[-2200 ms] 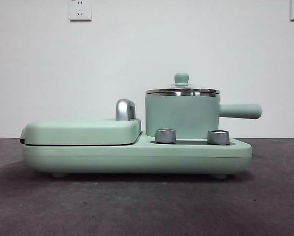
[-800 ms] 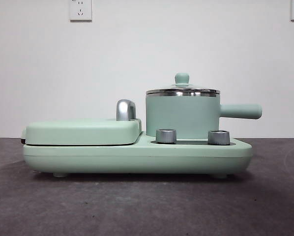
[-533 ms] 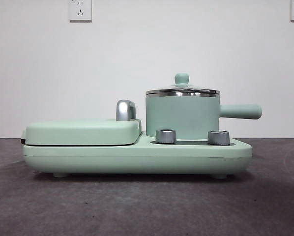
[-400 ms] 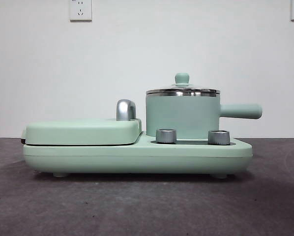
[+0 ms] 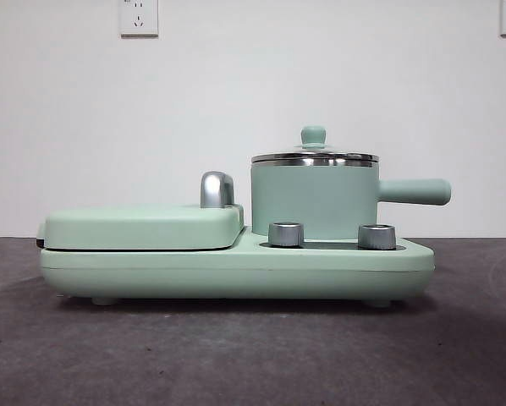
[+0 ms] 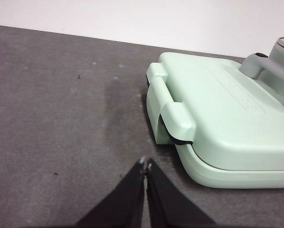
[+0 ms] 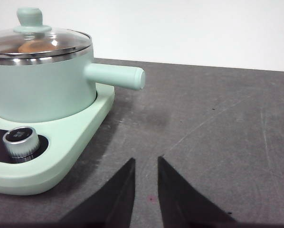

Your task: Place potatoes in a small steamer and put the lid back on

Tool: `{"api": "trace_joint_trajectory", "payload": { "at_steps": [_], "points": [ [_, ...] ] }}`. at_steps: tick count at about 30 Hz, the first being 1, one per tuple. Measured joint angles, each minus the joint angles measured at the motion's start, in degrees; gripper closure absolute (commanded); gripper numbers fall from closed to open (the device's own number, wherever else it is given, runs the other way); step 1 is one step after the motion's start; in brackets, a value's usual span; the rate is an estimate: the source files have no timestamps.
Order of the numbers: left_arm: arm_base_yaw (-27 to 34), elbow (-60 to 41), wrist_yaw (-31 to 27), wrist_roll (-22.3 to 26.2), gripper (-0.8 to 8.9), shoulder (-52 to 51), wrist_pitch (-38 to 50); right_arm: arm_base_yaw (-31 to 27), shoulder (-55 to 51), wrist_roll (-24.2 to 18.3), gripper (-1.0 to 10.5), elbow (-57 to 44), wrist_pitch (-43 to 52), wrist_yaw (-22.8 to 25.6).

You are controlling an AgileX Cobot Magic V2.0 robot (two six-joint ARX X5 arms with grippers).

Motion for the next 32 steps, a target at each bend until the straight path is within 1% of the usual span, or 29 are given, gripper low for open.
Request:
{"api": "trace_joint_trajectory", "payload": {
  "at_steps": [2,32],
  "points": [
    [0.0,-0.7,-0.2,0.0,8.07,0.0,1.6,0.0,0.0,0.0,8.8,0.0,0.0,0.0],
    [0.0,-0.7,-0.2,0.0,8.07,0.0,1.7,0.0,0.0,0.0,8.8,0.0,0.0,0.0]
  ]
}}
